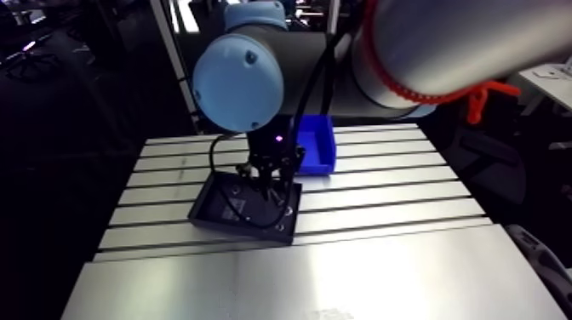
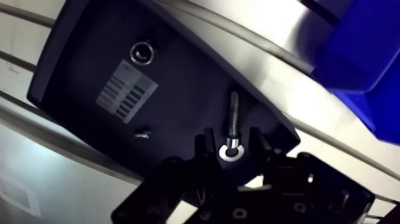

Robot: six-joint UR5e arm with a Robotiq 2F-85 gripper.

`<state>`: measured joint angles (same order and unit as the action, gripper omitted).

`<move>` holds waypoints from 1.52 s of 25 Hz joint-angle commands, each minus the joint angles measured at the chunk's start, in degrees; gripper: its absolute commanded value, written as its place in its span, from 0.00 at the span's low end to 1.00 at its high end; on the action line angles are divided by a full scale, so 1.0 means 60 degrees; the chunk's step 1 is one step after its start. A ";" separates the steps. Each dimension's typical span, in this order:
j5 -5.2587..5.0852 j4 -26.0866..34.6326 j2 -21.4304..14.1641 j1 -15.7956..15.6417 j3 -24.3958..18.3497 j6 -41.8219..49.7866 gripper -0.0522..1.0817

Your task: Pick up the M10 bolt from the tray and put it into the blue bin.

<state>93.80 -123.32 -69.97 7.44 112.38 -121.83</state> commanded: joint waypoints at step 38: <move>-0.0129 -0.0417 0.0230 -0.0010 0.0057 -0.0006 0.58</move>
<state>93.01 -125.80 -68.67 7.40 112.60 -121.87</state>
